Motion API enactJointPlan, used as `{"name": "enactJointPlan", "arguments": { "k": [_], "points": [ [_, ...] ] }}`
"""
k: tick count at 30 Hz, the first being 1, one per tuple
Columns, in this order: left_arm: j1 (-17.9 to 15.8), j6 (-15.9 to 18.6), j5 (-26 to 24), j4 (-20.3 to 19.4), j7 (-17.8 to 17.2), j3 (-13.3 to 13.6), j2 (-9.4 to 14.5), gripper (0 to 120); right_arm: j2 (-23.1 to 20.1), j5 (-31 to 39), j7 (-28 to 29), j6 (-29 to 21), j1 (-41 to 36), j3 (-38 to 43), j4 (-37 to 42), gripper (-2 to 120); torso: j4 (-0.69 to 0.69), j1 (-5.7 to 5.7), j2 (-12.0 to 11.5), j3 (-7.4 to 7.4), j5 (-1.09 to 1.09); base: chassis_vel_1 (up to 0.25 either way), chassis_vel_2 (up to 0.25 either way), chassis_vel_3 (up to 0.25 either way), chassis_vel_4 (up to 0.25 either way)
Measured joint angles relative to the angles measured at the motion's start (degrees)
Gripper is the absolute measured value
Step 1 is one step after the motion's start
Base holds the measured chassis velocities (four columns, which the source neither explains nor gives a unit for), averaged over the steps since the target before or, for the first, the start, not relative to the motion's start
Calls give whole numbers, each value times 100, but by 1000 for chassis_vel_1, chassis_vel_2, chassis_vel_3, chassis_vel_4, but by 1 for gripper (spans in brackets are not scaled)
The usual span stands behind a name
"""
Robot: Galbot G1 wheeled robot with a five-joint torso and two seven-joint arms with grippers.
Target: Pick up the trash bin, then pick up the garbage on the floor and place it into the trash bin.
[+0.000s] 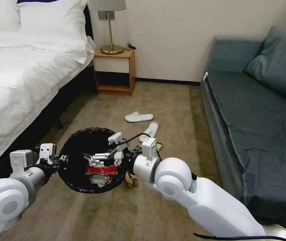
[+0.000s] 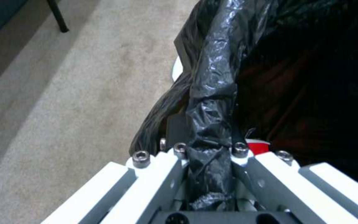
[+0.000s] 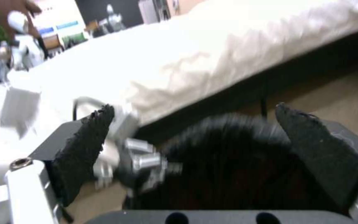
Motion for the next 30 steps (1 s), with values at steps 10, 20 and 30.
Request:
{"name": "enactJointPlan", "arguments": {
  "k": [10,20,30],
  "points": [
    [-20,0,220,222,212,-185,63,2,-709,-484,-164,126,-329,1525,25,100,0,0,0,0,2,0,0,0,0],
    [-96,0,210,345,250,-290,95,2,-1228,-1180,-211,579,-2217,3282,22,100,-1,0,0,0,2,0,0,0,0],
    [-117,0,114,332,203,-480,50,2,-859,-2261,-403,713,-4049,4694,142,100,-1,0,0,-1,1,0,0,0,0]
  ]
}}
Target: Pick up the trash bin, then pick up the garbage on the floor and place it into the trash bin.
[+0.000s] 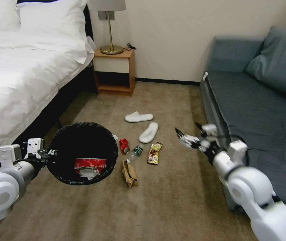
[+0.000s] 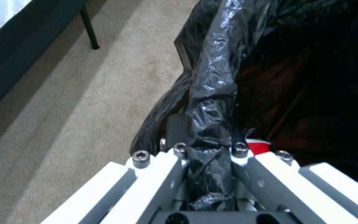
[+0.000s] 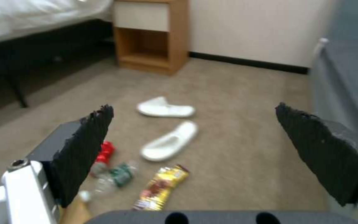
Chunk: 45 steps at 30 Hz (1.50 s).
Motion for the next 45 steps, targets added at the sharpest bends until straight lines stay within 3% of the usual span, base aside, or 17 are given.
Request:
{"name": "enactJointPlan", "arguments": {
  "k": [6,8,10,16,45],
  "points": [
    [0,0,-20,-63,-60,1,-48,2,214,-361,-96,38,-309,275,2,100,1,0,0,0,-2,0,0,0,0],
    [-1,0,-32,-92,-91,8,-65,2,373,-514,-173,51,-476,374,32,100,1,1,0,1,-1,0,0,0,0],
    [28,0,-45,-178,-95,16,-92,2,890,-864,-264,160,-873,525,130,100,0,1,0,0,-1,0,0,0,0],
    [45,0,-44,-262,-105,45,-119,2,1208,-1189,-375,323,-1129,583,176,100,0,0,0,0,-2,0,0,0,0],
    [-6,0,-123,-206,-249,-50,-234,2,1285,-1289,-443,411,-1192,350,192,100,1,1,-1,1,-1,-104,101,103,-104]
  ]
}}
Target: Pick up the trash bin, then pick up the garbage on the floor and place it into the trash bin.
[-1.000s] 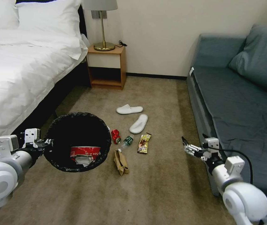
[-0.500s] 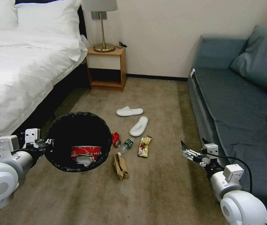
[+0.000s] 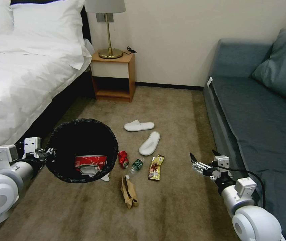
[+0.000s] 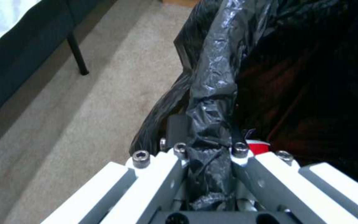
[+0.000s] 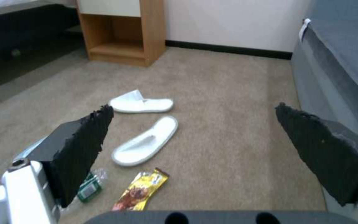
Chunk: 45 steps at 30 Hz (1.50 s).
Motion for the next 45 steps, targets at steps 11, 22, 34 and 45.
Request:
{"name": "enactJointPlan", "arguments": {
  "k": [11,22,34,45],
  "points": [
    [-51,0,-26,21,9,-37,10,2,-468,324,33,-14,211,-388,-294,100,0,1,0,0,1,-92,78,92,-89],
    [-32,0,-41,-51,14,-23,22,2,-1567,1297,-53,-302,1054,-2171,-1259,100,0,0,0,-1,0,0,0,0,0],
    [-5,0,-81,-106,14,-39,96,2,-1411,1389,-936,-151,2512,-3849,-2605,100,0,0,0,0,0,0,0,0,0],
    [23,0,-97,-157,24,-31,96,2,-362,855,-2472,184,3554,-4548,-4492,100,1,0,0,0,-1,0,0,0,0]
  ]
}}
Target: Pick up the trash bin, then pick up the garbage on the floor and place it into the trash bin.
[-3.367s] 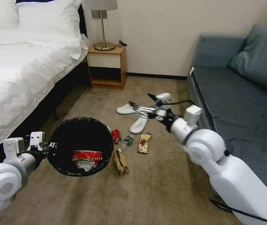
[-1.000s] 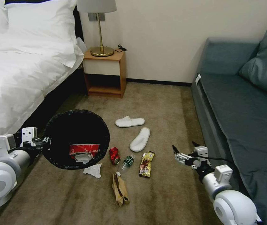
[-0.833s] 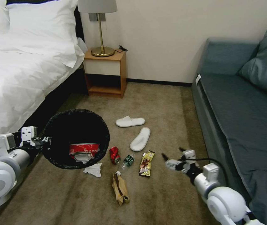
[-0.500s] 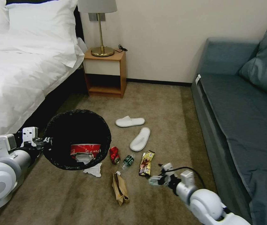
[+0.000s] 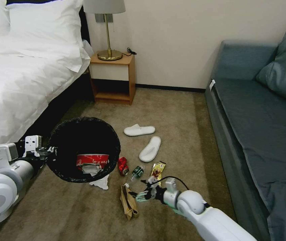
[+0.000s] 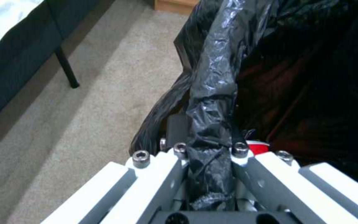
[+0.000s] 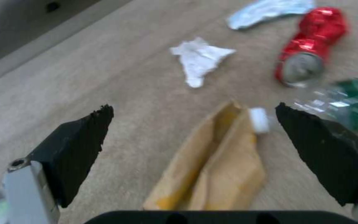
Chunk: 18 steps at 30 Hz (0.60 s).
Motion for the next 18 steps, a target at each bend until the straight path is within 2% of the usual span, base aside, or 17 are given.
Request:
{"name": "enactJointPlan", "arguments": {
  "k": [7,9,18],
  "points": [
    [0,0,-13,-16,2,46,-5,2,359,-477,-384,166,100,-86,-672,100,-1,0,0,0,0,0,0,0,0],
    [-4,0,-12,-18,2,79,-33,2,569,-804,-526,262,135,-97,-1123,100,-1,0,0,0,0,0,0,0,0],
    [0,0,7,-23,10,105,-61,2,979,-1265,-398,345,192,5,-2099,100,-1,0,0,0,2,0,0,0,0]
  ]
}}
